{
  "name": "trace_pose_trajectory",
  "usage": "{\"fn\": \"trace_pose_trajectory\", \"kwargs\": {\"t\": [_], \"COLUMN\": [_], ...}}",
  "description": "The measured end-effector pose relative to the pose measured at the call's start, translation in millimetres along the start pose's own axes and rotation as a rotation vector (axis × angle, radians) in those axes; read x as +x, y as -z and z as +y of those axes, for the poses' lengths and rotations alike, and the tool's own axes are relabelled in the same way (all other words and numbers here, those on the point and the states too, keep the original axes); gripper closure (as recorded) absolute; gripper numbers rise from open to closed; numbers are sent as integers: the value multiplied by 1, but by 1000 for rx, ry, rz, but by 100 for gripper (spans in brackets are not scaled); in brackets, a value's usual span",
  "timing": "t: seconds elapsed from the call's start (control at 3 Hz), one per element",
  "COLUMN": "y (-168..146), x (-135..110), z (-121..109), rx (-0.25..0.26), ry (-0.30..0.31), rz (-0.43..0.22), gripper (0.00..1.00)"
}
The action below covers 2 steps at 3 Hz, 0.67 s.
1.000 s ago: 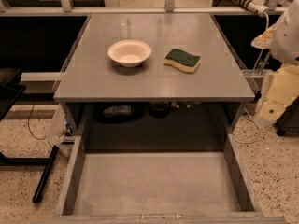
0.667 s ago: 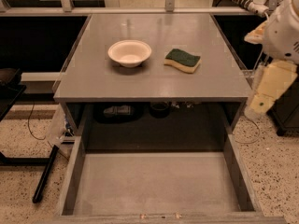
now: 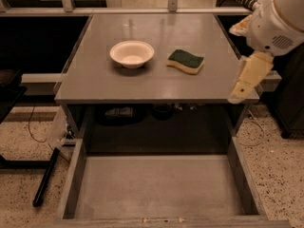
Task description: Place sponge into top drawer
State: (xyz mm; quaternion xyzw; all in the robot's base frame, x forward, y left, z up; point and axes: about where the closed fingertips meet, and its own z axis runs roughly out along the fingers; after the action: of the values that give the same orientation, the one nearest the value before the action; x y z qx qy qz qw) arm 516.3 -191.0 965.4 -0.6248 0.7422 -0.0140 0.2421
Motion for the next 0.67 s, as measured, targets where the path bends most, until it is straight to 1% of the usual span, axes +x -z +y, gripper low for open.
{"fn": "trace_pose_trajectory", "kwargs": {"t": [0.33,0.67], "y": [-22,-47], "x": [-12,-25], "z": [-23,-45], "rx": [4,-5], "ry": [5,-15], "rz": [-89,-160], "gripper": [0,0]}}
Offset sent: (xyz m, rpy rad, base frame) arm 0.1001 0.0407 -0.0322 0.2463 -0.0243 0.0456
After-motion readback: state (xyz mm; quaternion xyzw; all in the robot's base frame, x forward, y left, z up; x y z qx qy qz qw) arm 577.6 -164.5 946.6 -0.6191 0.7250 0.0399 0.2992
